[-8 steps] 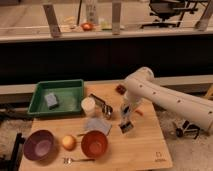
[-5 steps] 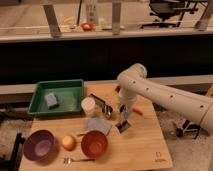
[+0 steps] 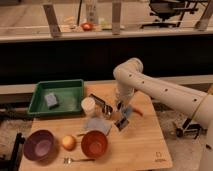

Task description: Place brush in metal cup

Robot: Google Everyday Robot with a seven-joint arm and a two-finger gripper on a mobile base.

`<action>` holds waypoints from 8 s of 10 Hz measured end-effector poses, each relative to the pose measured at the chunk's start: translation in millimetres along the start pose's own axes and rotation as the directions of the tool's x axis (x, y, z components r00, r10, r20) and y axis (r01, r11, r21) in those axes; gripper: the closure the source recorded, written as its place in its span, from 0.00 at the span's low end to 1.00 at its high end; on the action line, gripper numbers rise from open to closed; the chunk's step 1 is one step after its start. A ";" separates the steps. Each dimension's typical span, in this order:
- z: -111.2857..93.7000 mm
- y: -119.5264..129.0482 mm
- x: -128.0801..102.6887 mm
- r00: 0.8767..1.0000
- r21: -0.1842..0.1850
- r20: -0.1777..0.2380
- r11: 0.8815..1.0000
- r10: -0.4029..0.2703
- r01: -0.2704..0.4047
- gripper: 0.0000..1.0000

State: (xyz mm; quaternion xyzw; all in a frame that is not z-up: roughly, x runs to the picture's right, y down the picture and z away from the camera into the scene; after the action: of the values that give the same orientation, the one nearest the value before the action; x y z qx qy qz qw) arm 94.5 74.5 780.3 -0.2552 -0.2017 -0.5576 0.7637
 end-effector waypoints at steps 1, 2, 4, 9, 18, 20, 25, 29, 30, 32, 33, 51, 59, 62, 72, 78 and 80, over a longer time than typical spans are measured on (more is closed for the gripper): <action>-1.6 -3.7 1.8 1.000 -0.005 0.007 1.000 -0.012 0.012 1.00; -2.6 -7.1 3.4 1.000 -0.009 0.013 1.000 -0.023 0.023 1.00; -2.5 -17.0 5.9 0.999 -0.016 0.026 0.999 -0.046 0.046 1.00; -4.1 -41.5 10.9 0.995 -0.026 0.055 0.996 -0.080 0.082 1.00; -3.8 -76.8 9.2 0.993 -0.023 0.119 1.000 -0.008 0.011 1.00; -1.6 -81.1 10.6 0.991 -0.026 0.128 0.999 0.022 -0.019 1.00; 6.9 -75.5 10.3 0.986 -0.044 0.145 0.996 0.085 -0.080 1.00; 8.3 -74.9 12.6 0.983 -0.044 0.152 0.994 0.102 -0.096 0.97; 8.5 -75.2 14.4 0.982 -0.044 0.154 0.994 0.107 -0.101 0.91; 8.9 -78.1 17.8 0.981 -0.045 0.159 0.993 0.114 -0.109 0.71; 9.7 -79.1 19.7 0.980 -0.045 0.162 0.993 0.118 -0.113 0.59; 16.5 -80.2 20.9 0.977 -0.053 0.186 0.994 0.109 -0.101 0.20; 9.7 -81.5 24.5 0.976 -0.026 0.197 0.996 0.092 -0.089 0.20; 9.1 -82.7 25.6 0.975 -0.024 0.202 0.996 0.090 -0.087 0.20; 9.3 -83.5 25.4 0.976 -0.023 0.201 0.996 0.089 -0.086 0.20; 9.4 -83.5 25.5 0.976 -0.024 0.201 0.996 0.088 -0.085 0.20; 9.4 -83.5 25.5 0.976 -0.023 0.201 0.996 0.088 -0.085 0.20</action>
State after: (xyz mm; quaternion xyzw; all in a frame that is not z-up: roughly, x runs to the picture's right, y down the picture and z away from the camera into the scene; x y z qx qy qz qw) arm 22.1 40.5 816.6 -0.3247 -0.2628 -0.4963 0.7610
